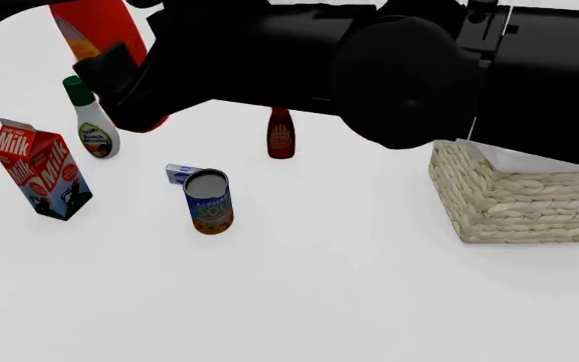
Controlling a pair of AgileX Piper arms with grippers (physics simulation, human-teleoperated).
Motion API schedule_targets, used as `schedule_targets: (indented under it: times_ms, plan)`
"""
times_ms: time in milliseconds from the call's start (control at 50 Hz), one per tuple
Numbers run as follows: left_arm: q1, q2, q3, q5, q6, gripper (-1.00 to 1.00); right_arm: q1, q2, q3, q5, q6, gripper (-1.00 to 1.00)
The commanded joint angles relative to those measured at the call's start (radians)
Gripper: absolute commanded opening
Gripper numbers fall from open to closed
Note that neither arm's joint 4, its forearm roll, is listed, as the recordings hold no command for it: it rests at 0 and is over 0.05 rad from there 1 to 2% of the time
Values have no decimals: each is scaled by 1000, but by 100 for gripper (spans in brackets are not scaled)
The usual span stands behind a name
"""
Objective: Pick the ketchup and place it in the basket.
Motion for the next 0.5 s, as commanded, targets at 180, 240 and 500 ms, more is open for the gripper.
schedule_targets:
  times_ms: [180, 240, 500]
  plan:
    - [-8, -3, -19, 13, 1, -100, 3, 42, -5, -11, 9, 100]
    - [-7, -3, -19, 13, -1, -100, 6, 37, 3, -14, 8, -100]
    - [-8, -2, -9, 4, -20, -100, 3, 13, 23, -19, 1, -100]
